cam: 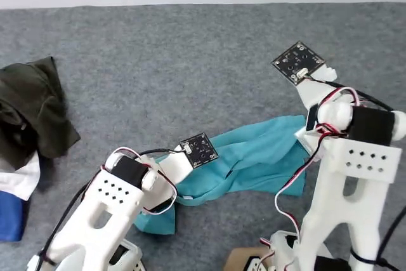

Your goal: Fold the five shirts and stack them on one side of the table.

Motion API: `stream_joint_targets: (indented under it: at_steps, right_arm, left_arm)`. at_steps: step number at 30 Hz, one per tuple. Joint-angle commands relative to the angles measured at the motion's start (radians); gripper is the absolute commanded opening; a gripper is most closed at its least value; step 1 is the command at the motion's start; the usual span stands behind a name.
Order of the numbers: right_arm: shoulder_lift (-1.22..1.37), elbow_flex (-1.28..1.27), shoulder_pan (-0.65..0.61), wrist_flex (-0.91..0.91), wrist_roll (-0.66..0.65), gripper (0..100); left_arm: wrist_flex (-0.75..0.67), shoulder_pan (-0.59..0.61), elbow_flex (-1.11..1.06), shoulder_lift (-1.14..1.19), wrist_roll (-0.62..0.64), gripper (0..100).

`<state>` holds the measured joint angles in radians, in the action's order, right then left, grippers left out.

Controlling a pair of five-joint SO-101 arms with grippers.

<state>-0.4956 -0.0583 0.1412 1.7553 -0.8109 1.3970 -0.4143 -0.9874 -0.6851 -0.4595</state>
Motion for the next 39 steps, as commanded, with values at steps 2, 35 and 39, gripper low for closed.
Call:
stream_joint_targets:
  at_steps: [2,35,39]
  right_arm:
    - [-0.039,0.008,-0.005,0.039,-0.009,1.3]
    - [-0.033,0.008,-0.004,0.039,-0.011,1.3]
    - [-0.033,0.008,-0.005,0.038,-0.011,1.3]
  left_arm:
    - [-0.014,-0.003,0.004,-0.025,-0.008,10]
    - [0.044,0.005,0.179,-0.028,-0.012,5]
    - [0.066,0.005,0.205,-0.021,-0.014,5]
